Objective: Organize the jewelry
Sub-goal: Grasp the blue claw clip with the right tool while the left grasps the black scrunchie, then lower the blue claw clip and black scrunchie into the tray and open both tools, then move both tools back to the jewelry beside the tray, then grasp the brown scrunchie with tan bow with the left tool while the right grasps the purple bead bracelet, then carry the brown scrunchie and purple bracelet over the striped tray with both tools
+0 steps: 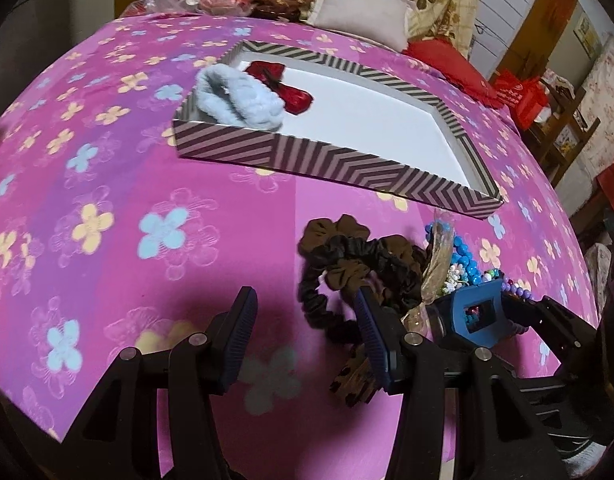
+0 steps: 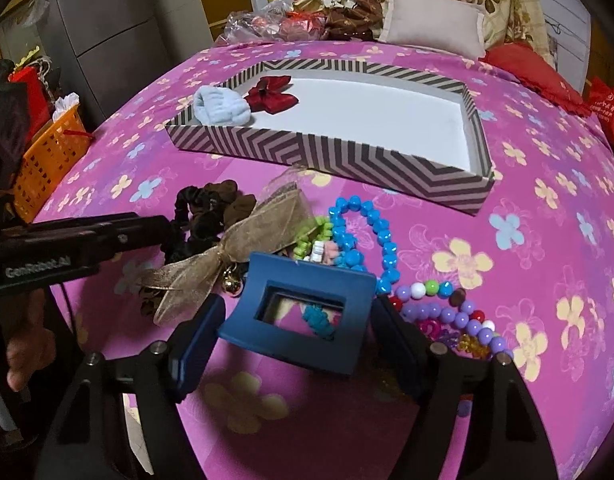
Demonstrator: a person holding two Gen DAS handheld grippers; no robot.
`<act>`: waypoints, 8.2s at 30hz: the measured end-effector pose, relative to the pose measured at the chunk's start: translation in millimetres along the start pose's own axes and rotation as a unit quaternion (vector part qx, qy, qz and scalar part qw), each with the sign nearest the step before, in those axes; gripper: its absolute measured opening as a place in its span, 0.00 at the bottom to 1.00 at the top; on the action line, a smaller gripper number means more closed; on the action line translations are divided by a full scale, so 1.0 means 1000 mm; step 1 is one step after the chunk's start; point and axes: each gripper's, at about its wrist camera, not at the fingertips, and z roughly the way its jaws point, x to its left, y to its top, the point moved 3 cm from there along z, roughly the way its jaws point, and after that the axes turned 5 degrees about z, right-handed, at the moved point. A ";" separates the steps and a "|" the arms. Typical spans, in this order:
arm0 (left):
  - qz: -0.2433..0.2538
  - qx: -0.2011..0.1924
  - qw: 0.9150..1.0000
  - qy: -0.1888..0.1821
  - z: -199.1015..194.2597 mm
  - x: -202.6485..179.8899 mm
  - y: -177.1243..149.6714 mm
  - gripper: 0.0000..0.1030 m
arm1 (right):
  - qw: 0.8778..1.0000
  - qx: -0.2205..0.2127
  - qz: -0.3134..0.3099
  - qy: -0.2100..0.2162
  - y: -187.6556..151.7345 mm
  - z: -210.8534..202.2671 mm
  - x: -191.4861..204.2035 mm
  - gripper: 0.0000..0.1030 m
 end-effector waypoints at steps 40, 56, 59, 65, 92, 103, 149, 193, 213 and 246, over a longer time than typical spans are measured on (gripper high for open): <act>0.006 -0.106 0.994 0.011 -0.042 0.011 0.097 0.04 | 0.997 -0.065 -0.010 0.041 0.081 -0.041 -0.004 0.70; 0.008 -0.093 0.995 0.047 0.003 0.021 0.148 0.04 | 0.999 -0.037 -0.017 0.033 0.147 0.019 -0.012 0.70; 0.010 -0.090 0.994 0.054 0.010 0.024 0.154 0.04 | 0.999 -0.029 -0.024 0.029 0.156 0.031 -0.011 0.70; 0.008 -0.085 0.994 0.063 0.024 0.033 0.168 0.04 | 0.999 -0.012 -0.032 0.023 0.179 0.057 -0.010 0.70; -0.055 -0.056 0.992 0.096 0.070 0.094 0.190 0.04 | 0.997 0.051 0.014 0.064 0.268 0.175 0.005 0.71; -0.058 -0.062 0.993 0.085 0.053 0.091 0.182 0.34 | 0.993 0.027 0.060 0.094 0.257 0.129 -0.019 0.77; 0.014 -0.082 0.990 0.116 -0.044 -0.031 0.035 0.35 | 0.998 -0.022 0.047 0.036 0.045 -0.054 -0.032 0.79; 0.055 0.002 0.998 0.029 0.018 -0.062 -0.004 0.42 | 0.999 0.016 -0.049 -0.001 -0.010 -0.033 -0.051 0.38; 0.025 -0.045 0.998 -0.019 -0.020 -0.043 0.020 0.09 | 0.993 -0.030 0.046 0.101 0.014 -0.072 -0.087 0.09; 0.029 -0.118 0.992 0.046 -0.045 -0.026 0.106 0.09 | 0.988 -0.095 0.053 0.111 0.123 -0.071 -0.086 0.09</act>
